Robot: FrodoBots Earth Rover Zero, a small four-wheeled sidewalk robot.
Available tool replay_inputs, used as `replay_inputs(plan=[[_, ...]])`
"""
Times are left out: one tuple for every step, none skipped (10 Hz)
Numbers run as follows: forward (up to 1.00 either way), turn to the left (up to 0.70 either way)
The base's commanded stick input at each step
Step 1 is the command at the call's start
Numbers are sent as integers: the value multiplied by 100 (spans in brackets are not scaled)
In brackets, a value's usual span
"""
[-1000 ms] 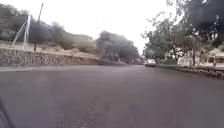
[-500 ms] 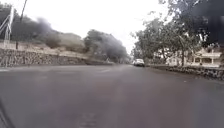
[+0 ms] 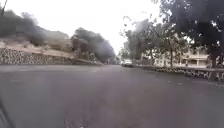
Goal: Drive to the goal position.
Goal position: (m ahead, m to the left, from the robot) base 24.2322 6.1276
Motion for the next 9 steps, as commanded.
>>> replay_inputs(plan=[[98, 0], [98, 0], [98, 0], [98, 0], [98, 0], [98, 26], [98, 26], [98, 19], [98, 9]])
